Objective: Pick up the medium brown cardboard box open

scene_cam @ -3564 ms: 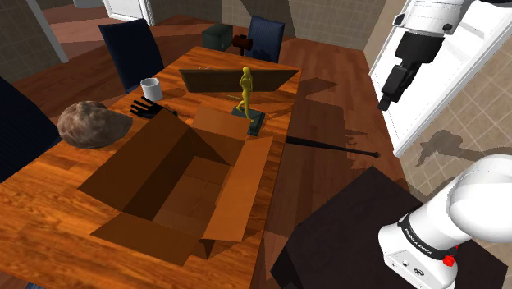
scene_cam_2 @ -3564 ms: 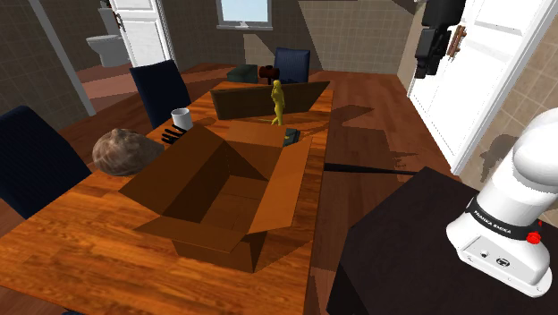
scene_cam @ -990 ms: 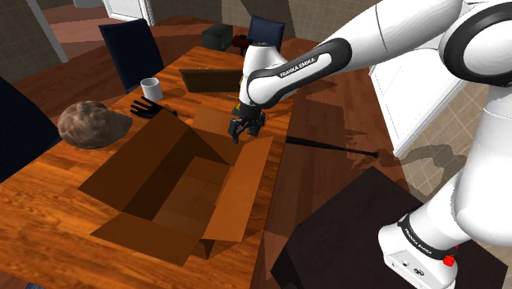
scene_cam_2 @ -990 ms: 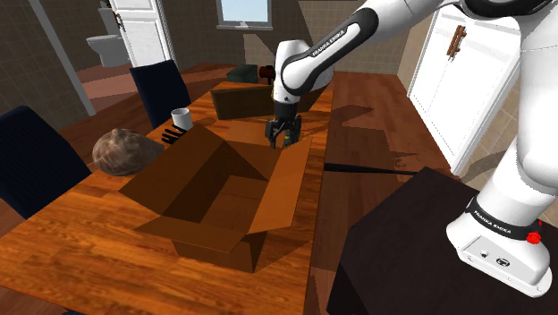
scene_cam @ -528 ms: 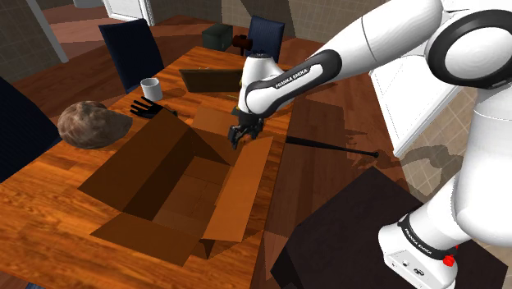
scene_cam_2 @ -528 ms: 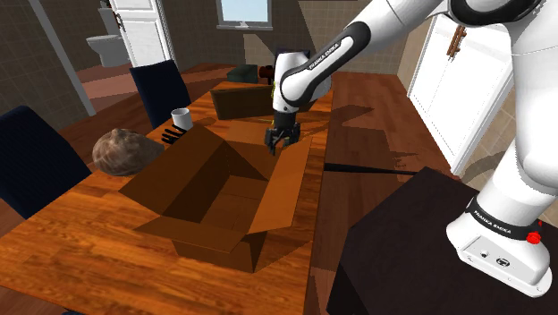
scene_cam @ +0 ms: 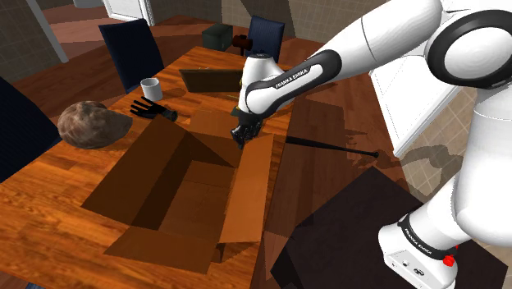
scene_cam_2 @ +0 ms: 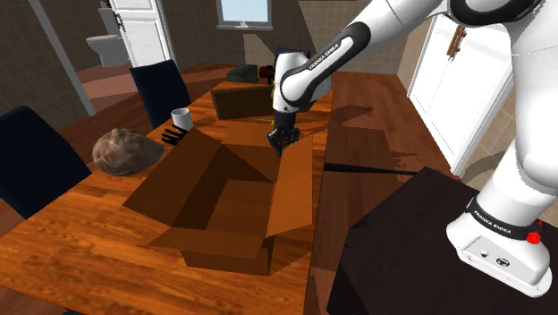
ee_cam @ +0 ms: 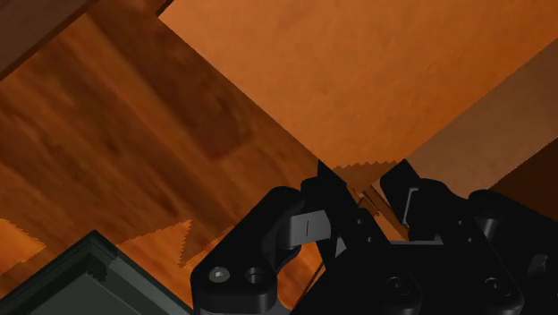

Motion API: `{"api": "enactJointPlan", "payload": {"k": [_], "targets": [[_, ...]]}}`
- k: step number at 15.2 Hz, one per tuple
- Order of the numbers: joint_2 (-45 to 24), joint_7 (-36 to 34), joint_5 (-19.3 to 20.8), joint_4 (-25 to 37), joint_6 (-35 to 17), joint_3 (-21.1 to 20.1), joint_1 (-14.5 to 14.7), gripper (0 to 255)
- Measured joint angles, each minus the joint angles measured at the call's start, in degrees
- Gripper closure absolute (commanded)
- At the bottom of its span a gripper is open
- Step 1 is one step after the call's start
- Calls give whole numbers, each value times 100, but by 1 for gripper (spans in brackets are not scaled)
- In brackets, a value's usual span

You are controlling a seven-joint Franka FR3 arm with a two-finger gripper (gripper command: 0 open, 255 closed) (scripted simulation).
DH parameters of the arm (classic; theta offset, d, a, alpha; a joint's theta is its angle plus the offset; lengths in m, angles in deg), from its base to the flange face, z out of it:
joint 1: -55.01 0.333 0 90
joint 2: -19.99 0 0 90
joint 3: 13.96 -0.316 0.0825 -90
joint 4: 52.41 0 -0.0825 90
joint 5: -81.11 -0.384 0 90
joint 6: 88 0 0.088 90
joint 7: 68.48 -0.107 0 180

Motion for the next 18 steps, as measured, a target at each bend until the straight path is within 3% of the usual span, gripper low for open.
{"api": "enactJointPlan", "payload": {"k": [18], "targets": [[679,-53,-80,165,859,-61,-42,255]]}}
